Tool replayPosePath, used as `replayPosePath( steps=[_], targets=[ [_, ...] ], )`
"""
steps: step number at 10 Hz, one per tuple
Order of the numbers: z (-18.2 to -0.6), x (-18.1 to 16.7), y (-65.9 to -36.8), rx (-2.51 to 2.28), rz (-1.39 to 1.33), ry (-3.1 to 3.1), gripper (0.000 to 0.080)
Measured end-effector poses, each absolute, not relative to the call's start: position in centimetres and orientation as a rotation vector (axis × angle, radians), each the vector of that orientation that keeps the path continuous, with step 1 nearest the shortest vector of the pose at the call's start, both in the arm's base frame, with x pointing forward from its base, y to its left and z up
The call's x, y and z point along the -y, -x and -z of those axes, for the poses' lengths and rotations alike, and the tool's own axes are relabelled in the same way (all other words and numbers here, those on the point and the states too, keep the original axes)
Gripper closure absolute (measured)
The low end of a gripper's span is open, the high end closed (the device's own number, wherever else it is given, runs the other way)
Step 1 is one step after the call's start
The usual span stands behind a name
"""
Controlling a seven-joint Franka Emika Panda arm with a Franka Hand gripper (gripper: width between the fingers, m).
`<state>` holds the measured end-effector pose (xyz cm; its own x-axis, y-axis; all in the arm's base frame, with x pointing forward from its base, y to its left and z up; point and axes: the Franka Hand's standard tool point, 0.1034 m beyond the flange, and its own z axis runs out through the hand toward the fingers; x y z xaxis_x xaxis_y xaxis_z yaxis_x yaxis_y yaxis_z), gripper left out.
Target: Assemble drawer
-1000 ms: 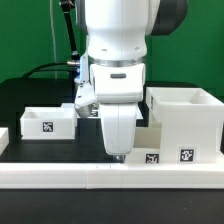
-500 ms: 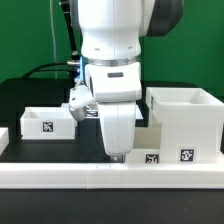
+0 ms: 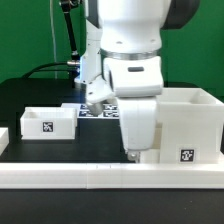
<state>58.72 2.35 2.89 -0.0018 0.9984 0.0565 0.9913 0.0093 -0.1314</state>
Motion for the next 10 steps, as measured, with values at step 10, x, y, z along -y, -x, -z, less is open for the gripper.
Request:
replayPosePath(
  steps=[10],
  targets=[
    [-3.0,-1.7,-58.8,2.183,-0.088,2.062,0.0151]
  ],
)
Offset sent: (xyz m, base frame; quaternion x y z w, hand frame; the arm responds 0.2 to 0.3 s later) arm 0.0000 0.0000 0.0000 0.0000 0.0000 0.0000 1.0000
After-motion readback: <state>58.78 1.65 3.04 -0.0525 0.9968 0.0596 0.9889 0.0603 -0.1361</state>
